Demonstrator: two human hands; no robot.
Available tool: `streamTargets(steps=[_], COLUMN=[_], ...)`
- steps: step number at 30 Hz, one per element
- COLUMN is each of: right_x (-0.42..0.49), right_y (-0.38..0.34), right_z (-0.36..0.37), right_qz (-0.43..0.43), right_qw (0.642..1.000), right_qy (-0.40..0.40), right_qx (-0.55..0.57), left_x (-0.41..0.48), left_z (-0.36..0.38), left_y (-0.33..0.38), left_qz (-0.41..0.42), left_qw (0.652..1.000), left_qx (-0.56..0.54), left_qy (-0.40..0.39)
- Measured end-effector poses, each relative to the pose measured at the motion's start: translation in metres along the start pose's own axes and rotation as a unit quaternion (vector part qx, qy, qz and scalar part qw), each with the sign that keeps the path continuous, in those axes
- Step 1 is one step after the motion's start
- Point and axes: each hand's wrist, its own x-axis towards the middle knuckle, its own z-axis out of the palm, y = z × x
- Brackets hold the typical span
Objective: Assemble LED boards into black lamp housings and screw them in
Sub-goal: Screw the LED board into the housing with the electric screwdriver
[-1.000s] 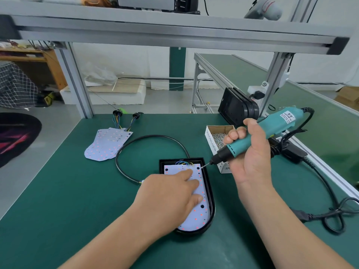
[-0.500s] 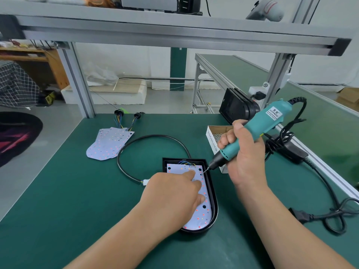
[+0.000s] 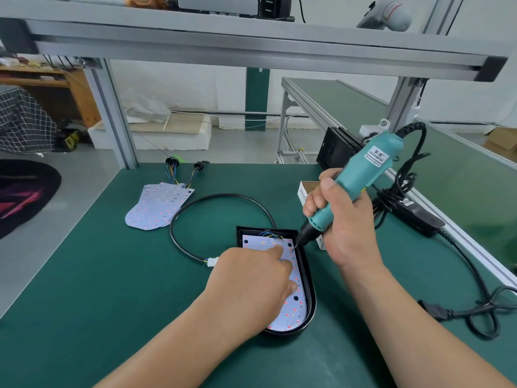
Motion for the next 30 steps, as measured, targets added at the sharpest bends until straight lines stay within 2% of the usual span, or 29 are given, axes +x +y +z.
streamTargets(steps=[12,16,19,21,24,28,30], right_x=[0.002,-0.003,-0.004,-0.003,-0.004,-0.008,-0.007], right_y=[-0.003,-0.005,-0.011,-0.017,-0.021,-0.018,-0.02], right_z=[0.004,0.001,0.003,0.005,0.005,-0.001,-0.006], right_qz=[0.028,0.001,-0.023,-0.036,-0.032,0.03,0.033], right_qw=[0.996,0.997,0.99,0.988,0.989,0.978,0.97], right_qy=[-0.074,-0.071,-0.13,-0.153,-0.116,-0.018,0.018], right_qx=[-0.03,-0.023,-0.038,-0.009,0.082,0.204,0.241], left_x=[0.002,0.0,-0.002,-0.004,-0.005,-0.006,-0.008], left_z=[0.006,0.011,0.013,0.014,0.01,0.013,0.01], left_y=[0.003,0.001,-0.001,-0.002,-0.003,-0.013,-0.022], left_qz=[0.008,0.01,0.045,0.06,0.034,-0.048,-0.077], left_qw=[1.0,0.999,0.998,0.997,0.999,0.993,0.982], left_qx=[0.024,0.033,0.031,0.032,0.011,-0.105,-0.174], left_qy=[0.005,0.011,-0.015,-0.033,-0.012,0.003,0.017])
